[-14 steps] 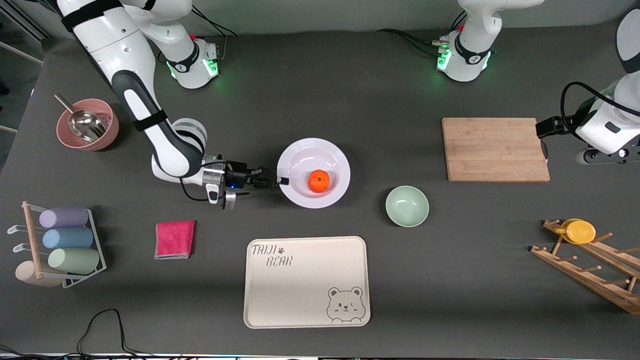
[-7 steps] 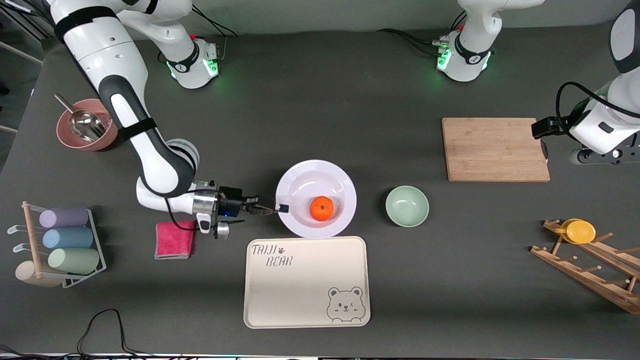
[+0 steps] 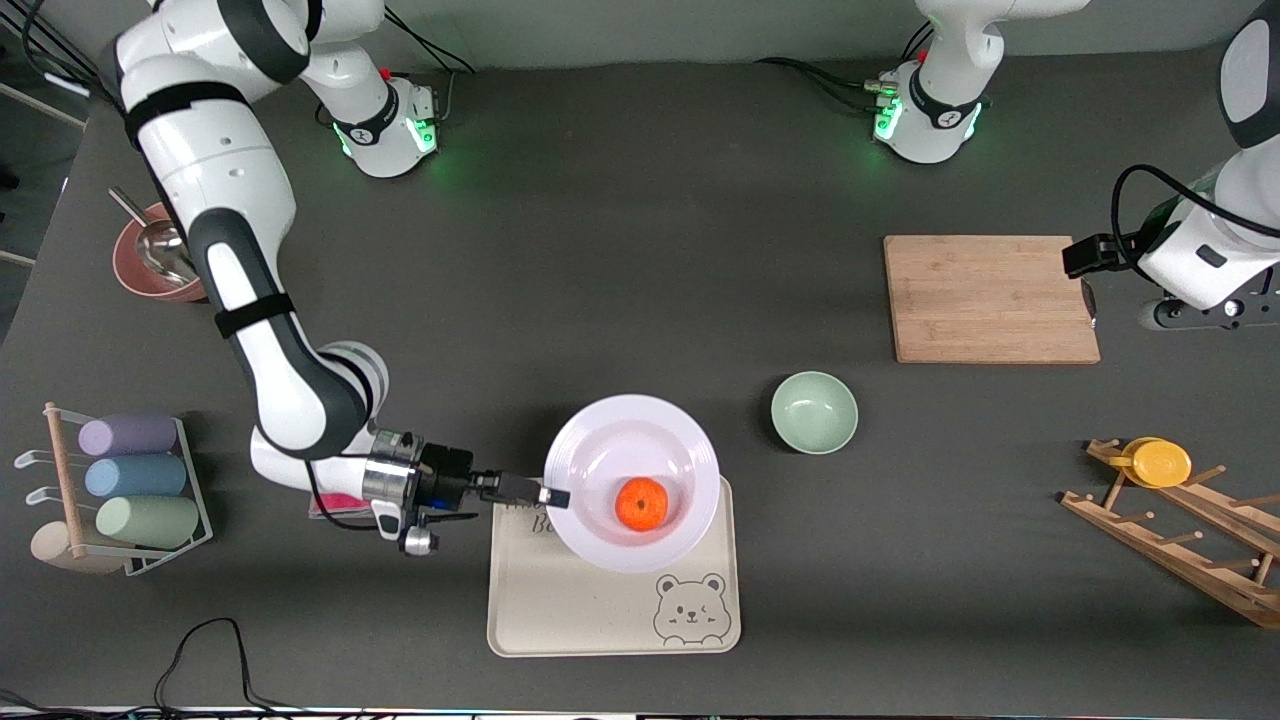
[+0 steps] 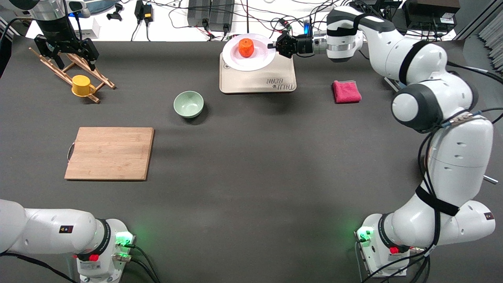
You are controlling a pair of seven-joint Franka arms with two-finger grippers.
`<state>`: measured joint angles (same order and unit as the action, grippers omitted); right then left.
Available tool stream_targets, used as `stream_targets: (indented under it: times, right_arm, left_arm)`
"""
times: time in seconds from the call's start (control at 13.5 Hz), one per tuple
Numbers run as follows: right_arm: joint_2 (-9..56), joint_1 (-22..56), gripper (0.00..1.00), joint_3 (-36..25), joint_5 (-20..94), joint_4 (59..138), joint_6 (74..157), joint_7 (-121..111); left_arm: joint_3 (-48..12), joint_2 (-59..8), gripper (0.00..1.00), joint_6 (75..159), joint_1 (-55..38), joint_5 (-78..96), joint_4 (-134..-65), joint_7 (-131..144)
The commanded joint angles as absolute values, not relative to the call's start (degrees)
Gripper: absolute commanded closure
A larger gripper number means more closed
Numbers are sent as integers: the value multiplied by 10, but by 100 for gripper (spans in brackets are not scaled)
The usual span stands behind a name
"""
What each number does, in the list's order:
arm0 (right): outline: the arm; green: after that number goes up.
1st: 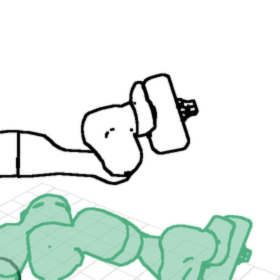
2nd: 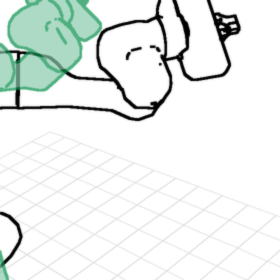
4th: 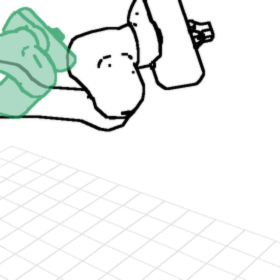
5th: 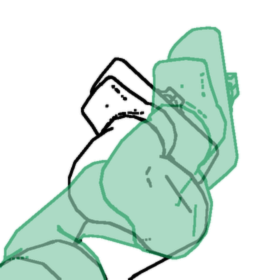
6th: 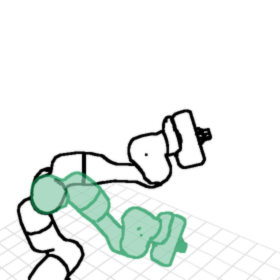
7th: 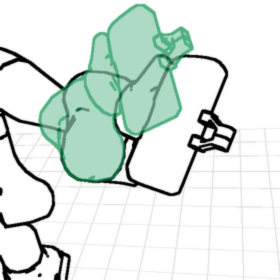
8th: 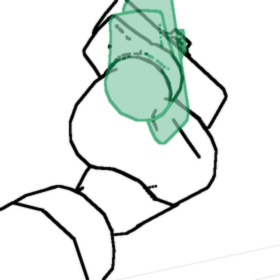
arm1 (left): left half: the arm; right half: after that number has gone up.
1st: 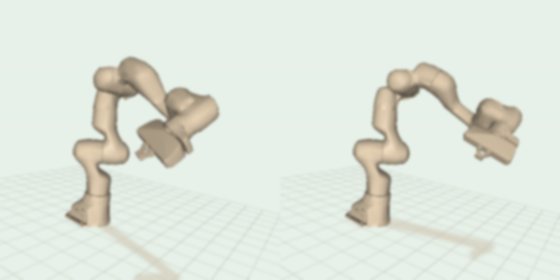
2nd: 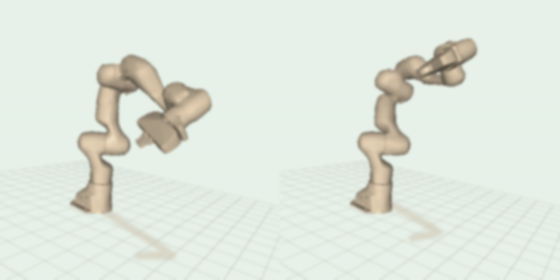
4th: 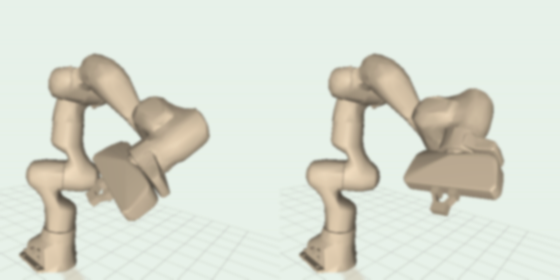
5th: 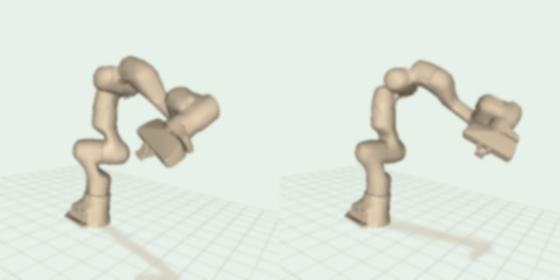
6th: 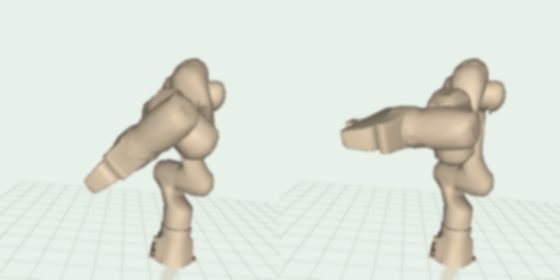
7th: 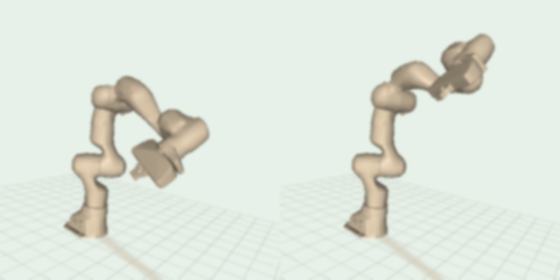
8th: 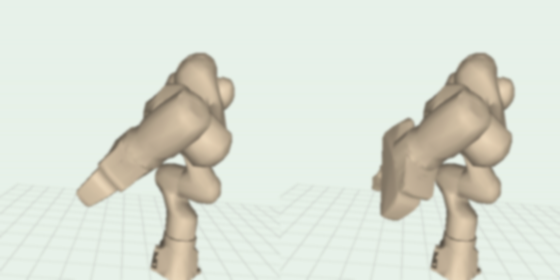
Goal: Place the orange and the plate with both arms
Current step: 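Slide the plate with the orange onto the bear tray, right gripper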
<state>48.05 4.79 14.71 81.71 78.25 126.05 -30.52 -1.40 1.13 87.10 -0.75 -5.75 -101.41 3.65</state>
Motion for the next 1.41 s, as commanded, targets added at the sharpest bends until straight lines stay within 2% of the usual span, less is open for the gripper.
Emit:
stream_targets:
  times: [0.0, 0.15, 0.37, 0.59, 0.81, 0.89, 0.96, 1.11, 1.33]
  right_arm:
    - [574, 51, 100, 153, 795, 665, 1261, -266]
    - [627, 54, 100, 152, 788, 609, 1263, -270]
    - [678, 54, 100, 157, 699, 570, 1307, -272]
    - [700, 65, 100, 157, 693, 563, 1344, -298]
    - [702, 66, 100, 156, 690, 562, 1345, -301]
    - [701, 66, 47, 156, 675, 562, 1346, -301]
    - [700, 65, 0, 156, 667, 561, 1346, -298]
    - [695, 63, 0, 155, 655, 562, 1341, -295]
    - [689, 62, 0, 152, 558, 557, 1318, -277]
  left_arm:
    - [-10, 4, 0, 868, -13, -55, -1004, 37]
    - [-10, 4, 0, 867, -12, -55, -1004, 37]
    - [-10, 4, 0, 867, -12, -55, -1004, 37]
    - [-10, 4, 0, 867, -12, -55, -1004, 37]
    - [-10, 4, 0, 867, -12, -55, -1003, 37]
    - [-10, 4, 0, 867, -12, -55, -1003, 37]
    - [-10, 4, 0, 867, -12, -55, -1004, 37]
    - [-10, 4, 0, 867, -13, -55, -1004, 37]
    - [-11, 4, 0, 867, -13, -55, -1004, 37]
